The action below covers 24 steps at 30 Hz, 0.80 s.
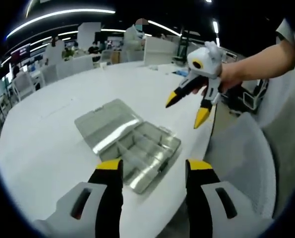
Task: Insert the divider into the dual guide fixture by aligning both edges with the guide slots and pushing it downward to the bottom, including one-sided entry, uneven engagement, binding, and posture correction.
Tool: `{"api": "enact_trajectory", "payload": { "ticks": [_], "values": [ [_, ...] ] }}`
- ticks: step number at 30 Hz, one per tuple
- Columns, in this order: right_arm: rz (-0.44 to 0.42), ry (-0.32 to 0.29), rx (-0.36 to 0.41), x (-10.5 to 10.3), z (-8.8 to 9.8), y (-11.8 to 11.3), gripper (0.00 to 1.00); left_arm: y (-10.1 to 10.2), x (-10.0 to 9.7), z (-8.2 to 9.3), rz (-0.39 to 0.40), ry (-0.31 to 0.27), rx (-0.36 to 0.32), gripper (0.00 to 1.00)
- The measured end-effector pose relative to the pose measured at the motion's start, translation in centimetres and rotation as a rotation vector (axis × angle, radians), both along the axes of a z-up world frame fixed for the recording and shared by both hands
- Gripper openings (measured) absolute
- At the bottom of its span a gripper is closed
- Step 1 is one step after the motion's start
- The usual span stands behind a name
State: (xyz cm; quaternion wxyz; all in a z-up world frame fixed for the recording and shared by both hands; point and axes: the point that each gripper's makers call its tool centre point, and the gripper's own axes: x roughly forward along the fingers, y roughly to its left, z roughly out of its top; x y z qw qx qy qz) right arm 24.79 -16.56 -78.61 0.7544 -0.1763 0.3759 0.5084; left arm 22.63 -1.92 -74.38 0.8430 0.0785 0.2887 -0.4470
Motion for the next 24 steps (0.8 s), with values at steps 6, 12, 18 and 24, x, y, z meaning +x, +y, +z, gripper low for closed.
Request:
{"api": "enact_trajectory", "payload": {
  "ticks": [6, 12, 18, 24],
  "values": [
    [0.006, 0.009, -0.021, 0.3, -0.8, -0.4, 0.63, 0.1, 0.0, -0.1, 0.005, 0.005, -0.002, 0.49],
    [0.035, 0.01, -0.058, 0.3, -1.8, -0.5, 0.62, 0.1, 0.0, -0.2, 0.009, 0.008, -0.005, 0.48],
    [0.061, 0.015, -0.093, 0.4, -3.0, -0.5, 0.6, 0.1, 0.1, -0.2, 0.013, 0.009, -0.009, 0.48],
    [0.067, 0.026, -0.11, 0.7, -4.0, -0.6, 0.58, 0.0, 0.0, -0.3, 0.016, 0.013, -0.01, 0.48]
  ]
}}
